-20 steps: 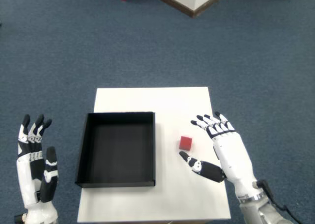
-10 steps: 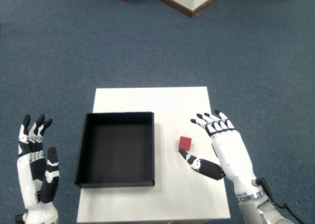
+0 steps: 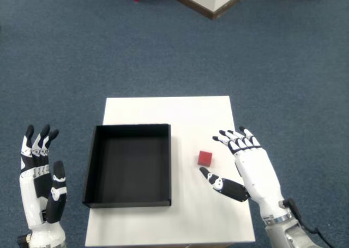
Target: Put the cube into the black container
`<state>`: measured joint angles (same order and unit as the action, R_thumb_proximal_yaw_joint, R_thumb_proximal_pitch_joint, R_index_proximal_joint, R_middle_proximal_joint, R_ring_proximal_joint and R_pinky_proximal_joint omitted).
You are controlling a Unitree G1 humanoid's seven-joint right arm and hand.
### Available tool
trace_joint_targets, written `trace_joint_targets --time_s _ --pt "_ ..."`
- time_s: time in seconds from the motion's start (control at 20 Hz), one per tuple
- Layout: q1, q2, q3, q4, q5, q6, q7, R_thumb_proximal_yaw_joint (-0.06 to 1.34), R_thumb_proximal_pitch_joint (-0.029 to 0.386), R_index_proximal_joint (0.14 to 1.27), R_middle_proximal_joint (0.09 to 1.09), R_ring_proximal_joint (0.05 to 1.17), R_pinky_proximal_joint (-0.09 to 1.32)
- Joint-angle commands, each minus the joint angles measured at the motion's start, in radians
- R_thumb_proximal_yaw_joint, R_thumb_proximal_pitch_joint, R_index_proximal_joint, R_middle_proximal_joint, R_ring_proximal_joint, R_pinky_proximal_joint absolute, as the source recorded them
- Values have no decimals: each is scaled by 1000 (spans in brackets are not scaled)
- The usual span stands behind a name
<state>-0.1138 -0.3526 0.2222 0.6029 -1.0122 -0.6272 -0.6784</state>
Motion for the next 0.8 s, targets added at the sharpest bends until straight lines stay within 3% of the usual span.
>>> trace_joint_targets --time_s 0.05,0.8 --pt "-38 -24 -23 -64 15 19 -5 396 36 445 260 281 67" --pt "-105 -17 14 25 -60 48 -13 406 25 545 282 284 71"
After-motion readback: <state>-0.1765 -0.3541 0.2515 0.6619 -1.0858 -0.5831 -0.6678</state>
